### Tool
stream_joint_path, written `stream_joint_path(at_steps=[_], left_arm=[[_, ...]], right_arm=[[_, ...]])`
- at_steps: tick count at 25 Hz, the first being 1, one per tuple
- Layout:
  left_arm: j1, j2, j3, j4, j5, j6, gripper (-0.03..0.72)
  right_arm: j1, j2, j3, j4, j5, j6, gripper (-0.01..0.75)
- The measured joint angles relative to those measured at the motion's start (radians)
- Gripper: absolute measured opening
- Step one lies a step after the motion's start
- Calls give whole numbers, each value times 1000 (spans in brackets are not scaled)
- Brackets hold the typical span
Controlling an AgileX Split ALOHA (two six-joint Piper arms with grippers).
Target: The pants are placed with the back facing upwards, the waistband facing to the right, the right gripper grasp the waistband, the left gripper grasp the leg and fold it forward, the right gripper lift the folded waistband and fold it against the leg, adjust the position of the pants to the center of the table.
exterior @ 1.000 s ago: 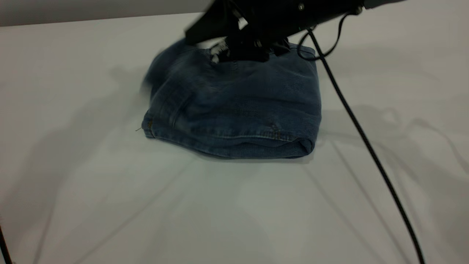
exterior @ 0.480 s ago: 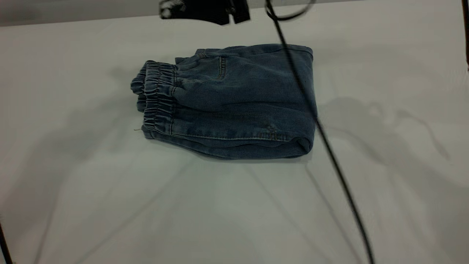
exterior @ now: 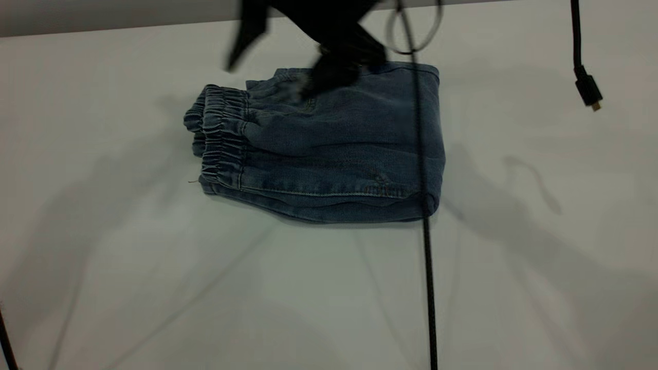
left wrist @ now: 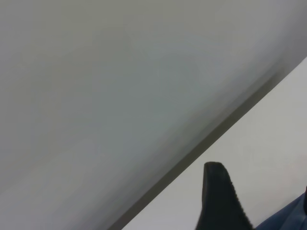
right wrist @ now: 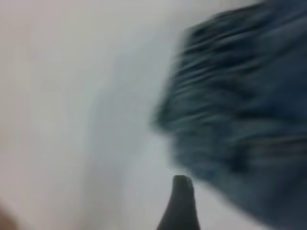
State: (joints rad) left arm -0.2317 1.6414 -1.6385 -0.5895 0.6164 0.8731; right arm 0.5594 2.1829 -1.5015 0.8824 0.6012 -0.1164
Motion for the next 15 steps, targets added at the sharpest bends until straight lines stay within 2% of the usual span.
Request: stream_joint_path(at_steps=[4, 8, 11, 15], left_arm=[[0, 0, 0, 1, 4, 0, 383], [0, 0, 0, -7, 5, 0, 383], [0, 0, 0, -31, 6, 2, 383], [0, 0, 0, -40, 7, 9, 383]], right_arm=[[0, 12, -13, -236, -21, 334, 527], [8, 57, -14, -351, -96, 616, 526], [13, 99, -26, -357, -105, 768, 526], [13, 153, -89, -251, -81, 850, 526]])
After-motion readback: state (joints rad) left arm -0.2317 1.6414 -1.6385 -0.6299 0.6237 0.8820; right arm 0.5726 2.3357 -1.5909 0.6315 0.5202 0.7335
